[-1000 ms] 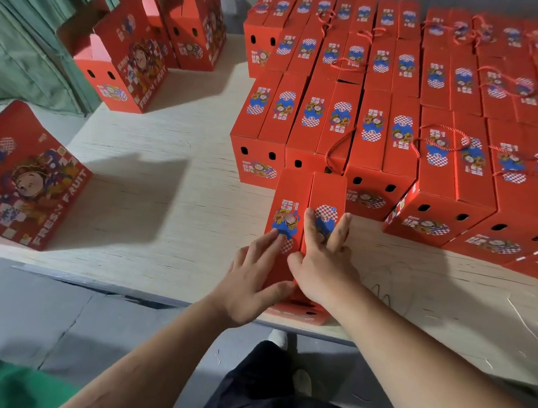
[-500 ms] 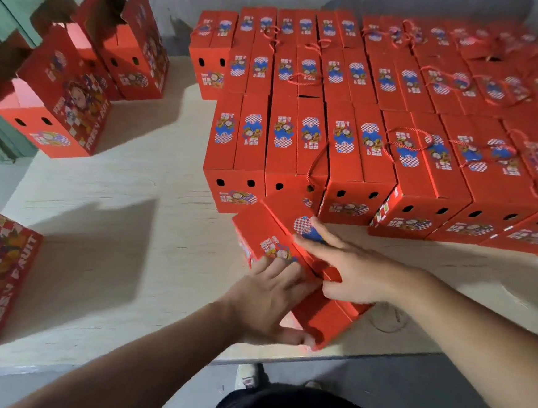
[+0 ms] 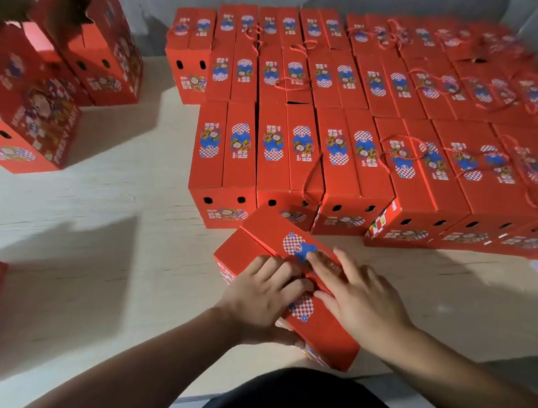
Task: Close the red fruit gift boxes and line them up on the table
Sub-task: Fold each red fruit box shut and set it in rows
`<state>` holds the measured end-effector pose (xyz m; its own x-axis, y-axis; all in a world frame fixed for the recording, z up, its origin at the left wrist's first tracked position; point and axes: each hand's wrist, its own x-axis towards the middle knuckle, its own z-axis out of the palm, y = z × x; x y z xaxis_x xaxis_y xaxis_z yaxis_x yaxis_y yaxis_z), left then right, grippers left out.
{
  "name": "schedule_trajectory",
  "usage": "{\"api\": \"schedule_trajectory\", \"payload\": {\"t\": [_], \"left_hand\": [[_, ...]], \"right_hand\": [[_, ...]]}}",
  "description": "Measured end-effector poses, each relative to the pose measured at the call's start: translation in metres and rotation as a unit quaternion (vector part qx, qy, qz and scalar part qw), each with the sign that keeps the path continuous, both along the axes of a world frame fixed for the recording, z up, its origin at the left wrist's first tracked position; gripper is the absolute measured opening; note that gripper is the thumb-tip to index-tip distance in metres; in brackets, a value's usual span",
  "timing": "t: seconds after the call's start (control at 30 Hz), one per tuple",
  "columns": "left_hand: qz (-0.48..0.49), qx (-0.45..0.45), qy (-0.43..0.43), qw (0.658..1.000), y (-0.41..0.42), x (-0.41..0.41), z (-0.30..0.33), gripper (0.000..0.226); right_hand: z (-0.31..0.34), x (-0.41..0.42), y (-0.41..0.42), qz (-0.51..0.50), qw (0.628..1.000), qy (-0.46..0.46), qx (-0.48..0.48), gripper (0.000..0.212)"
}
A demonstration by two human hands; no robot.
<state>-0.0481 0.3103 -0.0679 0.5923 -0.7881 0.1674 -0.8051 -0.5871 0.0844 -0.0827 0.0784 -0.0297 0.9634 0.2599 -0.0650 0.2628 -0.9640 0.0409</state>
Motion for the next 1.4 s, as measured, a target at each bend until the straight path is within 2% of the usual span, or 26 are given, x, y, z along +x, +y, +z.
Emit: {"api": "schedule_trajectory", "payload": {"t": [0.13, 0.23, 0.33, 0.4, 0.47, 0.57, 0.7, 0.77, 0.9, 1.03, 1.1, 1.13, 1.17, 1.2, 1.27, 1.33, 1.4], "left_hand": [[0.002, -0.038, 0.005, 0.999, -0.001, -0.001, -0.008, 0.09], [0.012, -0.045, 0.005, 0.999, -0.001, -0.001, -0.008, 0.089], [0.016, -0.087, 0.033, 0.996, 0.004, -0.002, -0.002, 0.085], [0.047, -0.125, 0.066, 0.989, 0.011, 0.001, 0.005, 0.071], [0.101, -0.138, 0.066, 0.983, 0.019, 0.01, 0.013, 0.056], [0.117, -0.104, 0.037, 0.987, 0.027, 0.022, 0.021, 0.049], [-0.03, -0.073, 0.024, 0.997, 0.017, 0.012, 0.019, 0.03], [-0.069, -0.066, 0.017, 0.995, 0.008, 0.007, 0.016, 0.031], [-0.055, -0.06, -0.004, 0.997, 0.004, 0.004, 0.01, 0.034], [0.006, -0.108, 0.035, 0.993, 0.014, 0.015, 0.012, 0.031], [0.141, -0.152, 0.044, 0.977, 0.033, 0.032, 0.011, 0.037], [0.231, -0.173, 0.052, 0.956, 0.046, 0.042, 0.011, 0.044], [0.299, -0.195, 0.093, 0.93, 0.059, 0.049, 0.012, 0.05], [0.335, -0.221, 0.17, 0.9, 0.07, 0.052, 0.012, 0.05], [0.314, -0.269, 0.331, 0.848, 0.079, 0.048, 0.01, 0.039], [0.301, -0.268, 0.35, 0.846, 0.078, 0.036, 0.006, 0.041], [0.348, -0.268, 0.308, 0.844, 0.076, 0.02, 0.006, 0.052]], "right_hand": [[-0.004, 0.003, 0.001, 0.005, 1.0, 0.016, -0.007, 0.071], [0.002, 0.008, -0.003, 0.02, 0.997, 0.081, 0.0, 0.074], [0.019, 0.019, -0.015, 0.026, 0.978, 0.19, 0.077, 0.074], [0.033, 0.028, -0.023, 0.017, 0.957, 0.253, 0.139, 0.07], [0.039, 0.031, -0.026, 0.019, 0.948, 0.273, 0.161, 0.066], [0.035, 0.025, -0.023, 0.033, 0.96, 0.233, 0.151, 0.062], [0.016, 0.005, -0.012, 0.012, 0.988, 0.118, 0.094, 0.063], [0.007, 0.001, -0.006, -0.004, 0.996, 0.063, 0.062, 0.066], [-0.003, 0.001, 0.0, 0.002, 1.0, 0.001, 0.0, 0.069], [-0.003, 0.0, -0.001, 0.018, 1.0, 0.005, -0.008, 0.073], [0.005, 0.001, -0.009, 0.026, 0.999, 0.01, 0.039, 0.076], [0.009, 0.0, -0.014, 0.01, 0.998, 0.014, 0.064, 0.082], [0.012, -0.003, -0.018, -0.026, 0.995, 0.014, 0.094, 0.089], [0.012, -0.007, -0.022, -0.074, 0.988, 0.018, 0.138, 0.096], [0.013, -0.017, -0.027, -0.17, 0.948, 0.079, 0.256, 0.102], [0.013, -0.017, -0.03, -0.178, 0.918, 0.119, 0.333, 0.102], [0.011, -0.009, -0.03, -0.143, 0.913, 0.075, 0.375, 0.096]]}}
